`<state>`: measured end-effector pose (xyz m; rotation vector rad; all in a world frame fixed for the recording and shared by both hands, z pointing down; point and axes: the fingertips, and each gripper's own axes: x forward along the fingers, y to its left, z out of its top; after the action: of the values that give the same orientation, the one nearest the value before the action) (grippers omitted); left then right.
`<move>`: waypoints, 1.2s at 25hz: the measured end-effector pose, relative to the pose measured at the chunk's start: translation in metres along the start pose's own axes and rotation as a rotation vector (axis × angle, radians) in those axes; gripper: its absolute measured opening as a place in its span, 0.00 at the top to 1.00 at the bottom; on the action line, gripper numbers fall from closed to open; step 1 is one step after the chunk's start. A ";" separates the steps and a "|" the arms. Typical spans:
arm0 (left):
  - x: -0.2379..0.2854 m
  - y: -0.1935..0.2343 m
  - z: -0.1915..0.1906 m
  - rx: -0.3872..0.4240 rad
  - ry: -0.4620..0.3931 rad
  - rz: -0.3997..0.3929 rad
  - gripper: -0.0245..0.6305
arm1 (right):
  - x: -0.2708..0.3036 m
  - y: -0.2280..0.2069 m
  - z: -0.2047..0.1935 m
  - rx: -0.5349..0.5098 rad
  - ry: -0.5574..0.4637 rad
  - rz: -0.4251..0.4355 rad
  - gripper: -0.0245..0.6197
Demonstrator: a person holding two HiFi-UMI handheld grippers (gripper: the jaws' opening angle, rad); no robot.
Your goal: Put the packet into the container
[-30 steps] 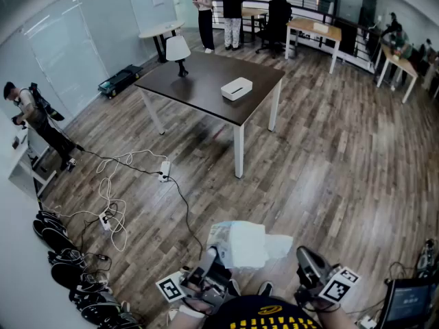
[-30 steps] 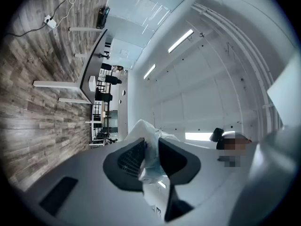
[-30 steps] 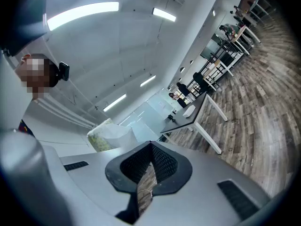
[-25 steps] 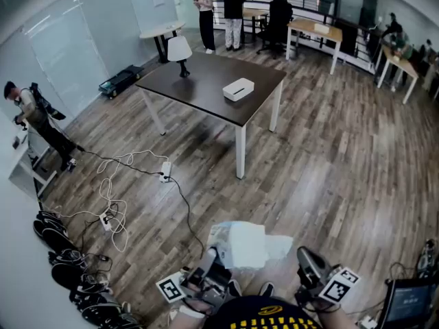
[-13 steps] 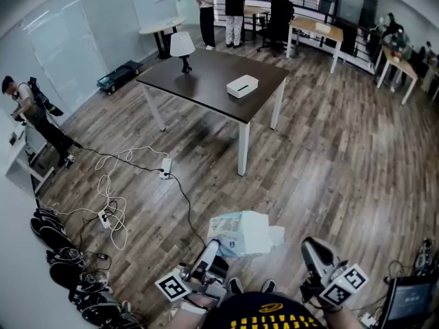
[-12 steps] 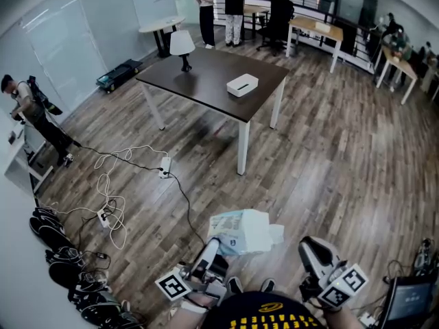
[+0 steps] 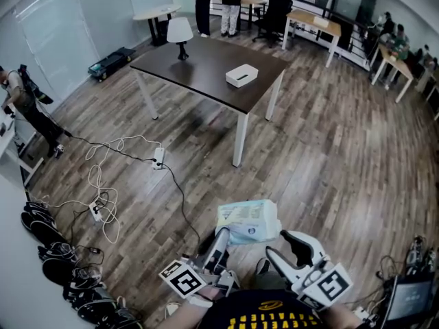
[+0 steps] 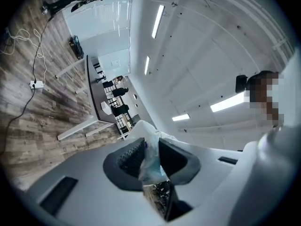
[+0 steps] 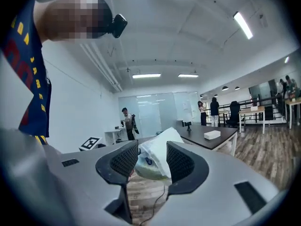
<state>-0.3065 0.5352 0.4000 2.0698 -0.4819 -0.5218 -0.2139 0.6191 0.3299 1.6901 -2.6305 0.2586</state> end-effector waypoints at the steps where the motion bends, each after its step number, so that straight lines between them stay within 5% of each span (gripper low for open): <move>1: 0.002 0.002 0.000 0.012 0.002 0.014 0.83 | 0.003 -0.004 -0.001 -0.010 0.006 -0.017 0.69; 6: 0.018 0.012 0.004 0.056 0.013 0.059 0.83 | 0.020 -0.029 -0.015 0.057 0.085 -0.042 0.69; 12: 0.061 0.021 0.013 0.129 0.029 0.100 0.83 | 0.049 -0.072 -0.021 0.009 0.092 -0.024 0.69; 21: 0.161 0.016 0.016 0.373 0.080 0.107 0.83 | 0.072 -0.185 -0.016 0.144 0.051 0.011 0.75; 30: 0.238 0.033 0.009 0.422 0.091 0.148 0.80 | 0.090 -0.267 -0.018 0.183 0.055 0.074 0.81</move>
<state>-0.1178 0.3875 0.3818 2.4204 -0.7336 -0.2506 -0.0115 0.4314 0.3919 1.6083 -2.7058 0.5548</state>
